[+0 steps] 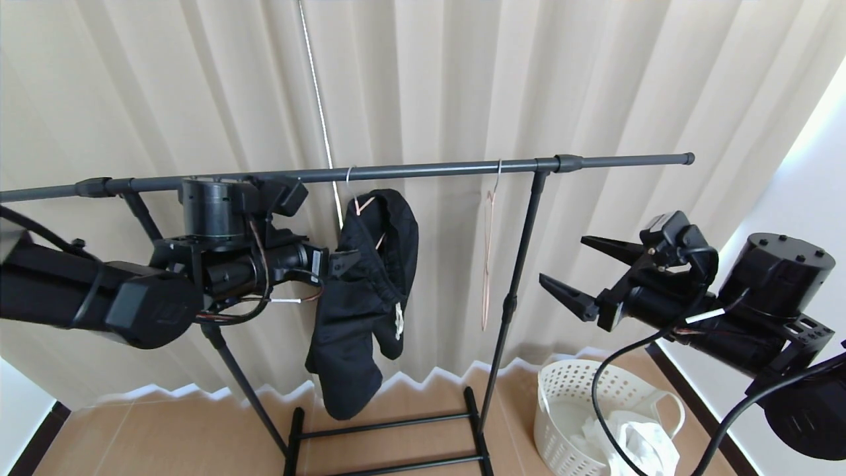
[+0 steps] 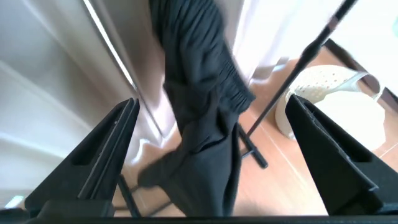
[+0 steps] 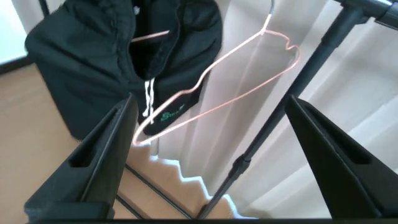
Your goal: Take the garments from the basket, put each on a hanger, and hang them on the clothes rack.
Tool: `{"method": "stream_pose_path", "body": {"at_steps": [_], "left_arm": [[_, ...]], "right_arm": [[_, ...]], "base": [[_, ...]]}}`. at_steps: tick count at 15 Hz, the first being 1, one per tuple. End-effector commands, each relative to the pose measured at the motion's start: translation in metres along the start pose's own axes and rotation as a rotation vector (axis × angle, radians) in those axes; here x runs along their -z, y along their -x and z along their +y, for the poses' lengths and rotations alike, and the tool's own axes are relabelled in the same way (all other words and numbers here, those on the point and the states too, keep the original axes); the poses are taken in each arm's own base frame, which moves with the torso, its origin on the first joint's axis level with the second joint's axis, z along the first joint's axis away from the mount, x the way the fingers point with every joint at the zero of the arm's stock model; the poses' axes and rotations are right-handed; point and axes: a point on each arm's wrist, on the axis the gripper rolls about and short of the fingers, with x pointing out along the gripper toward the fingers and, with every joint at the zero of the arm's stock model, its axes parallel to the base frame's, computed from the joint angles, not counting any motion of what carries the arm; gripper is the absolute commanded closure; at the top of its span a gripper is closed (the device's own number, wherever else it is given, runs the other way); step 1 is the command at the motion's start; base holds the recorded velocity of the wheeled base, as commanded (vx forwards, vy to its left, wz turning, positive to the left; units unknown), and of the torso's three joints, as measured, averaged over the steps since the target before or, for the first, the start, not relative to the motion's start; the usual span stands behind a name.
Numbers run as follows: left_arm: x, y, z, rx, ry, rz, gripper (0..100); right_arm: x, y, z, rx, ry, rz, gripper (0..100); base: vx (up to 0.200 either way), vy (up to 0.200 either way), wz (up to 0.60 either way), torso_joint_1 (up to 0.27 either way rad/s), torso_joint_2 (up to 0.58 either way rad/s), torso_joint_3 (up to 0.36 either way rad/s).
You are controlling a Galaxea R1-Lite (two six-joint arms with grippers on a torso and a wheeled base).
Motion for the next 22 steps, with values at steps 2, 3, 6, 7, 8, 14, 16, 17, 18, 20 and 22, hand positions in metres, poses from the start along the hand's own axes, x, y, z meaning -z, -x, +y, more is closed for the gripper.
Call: {"method": "stream_pose_path", "body": {"at_steps": [2,3,6,7,8,14,16,17,18,20,22], "left_arm": [[-0.033,0.062,-0.017,0.017,-0.122,-0.123,0],[-0.035,0.065,-0.017,0.013,-0.139,-0.129,0],[-0.040,0.112,-0.028,0.011,-0.197,-0.120,0],[-0.033,0.127,-0.031,0.011,-0.198,-0.113,0],[-0.028,0.133,-0.031,0.013,-0.197,-0.106,0],[0.043,0.201,-0.037,0.000,-0.118,-0.043,0],[0.055,0.208,-0.037,-0.018,-0.092,-0.025,0],[0.071,0.217,-0.037,-0.036,-0.083,-0.003,0],[0.080,0.222,-0.038,-0.038,-0.067,0.003,0],[0.093,0.235,-0.040,-0.048,-0.038,-0.008,0],[0.109,0.250,-0.040,-0.108,-0.019,-0.027,0]], "right_arm": [[-0.056,0.017,0.004,0.041,-0.012,-0.111,0],[-0.061,0.021,0.004,0.041,-0.016,-0.102,0],[-0.086,0.061,0.033,0.097,-0.064,-0.020,0],[-0.084,0.076,0.039,0.134,-0.067,-0.010,0],[-0.081,0.084,0.042,0.143,-0.067,-0.003,0],[-0.018,0.173,0.075,0.173,-0.081,0.102,0],[-0.008,0.187,0.080,0.173,-0.085,0.129,0],[0.006,0.205,0.087,0.167,-0.093,0.173,0],[0.014,0.217,0.092,0.167,-0.098,0.192,0],[0.022,0.236,0.098,0.180,-0.098,0.193,0],[0.034,0.255,0.103,0.243,-0.094,0.212,0]], "base": [[0.000,0.000,0.00,0.000,0.00,0.000],[0.000,0.000,0.00,0.000,0.00,0.000],[0.000,0.000,0.00,0.000,0.00,0.000],[0.000,0.000,0.00,0.000,0.00,0.000],[0.000,0.000,0.00,0.000,0.00,0.000],[0.000,0.000,0.00,0.000,0.00,0.000],[0.000,0.000,0.00,0.000,0.00,0.000],[0.000,0.000,0.00,0.000,0.00,0.000],[0.000,0.000,0.00,0.000,0.00,0.000],[0.000,0.000,0.00,0.000,0.00,0.000],[0.000,0.000,0.00,0.000,0.00,0.000]]}}
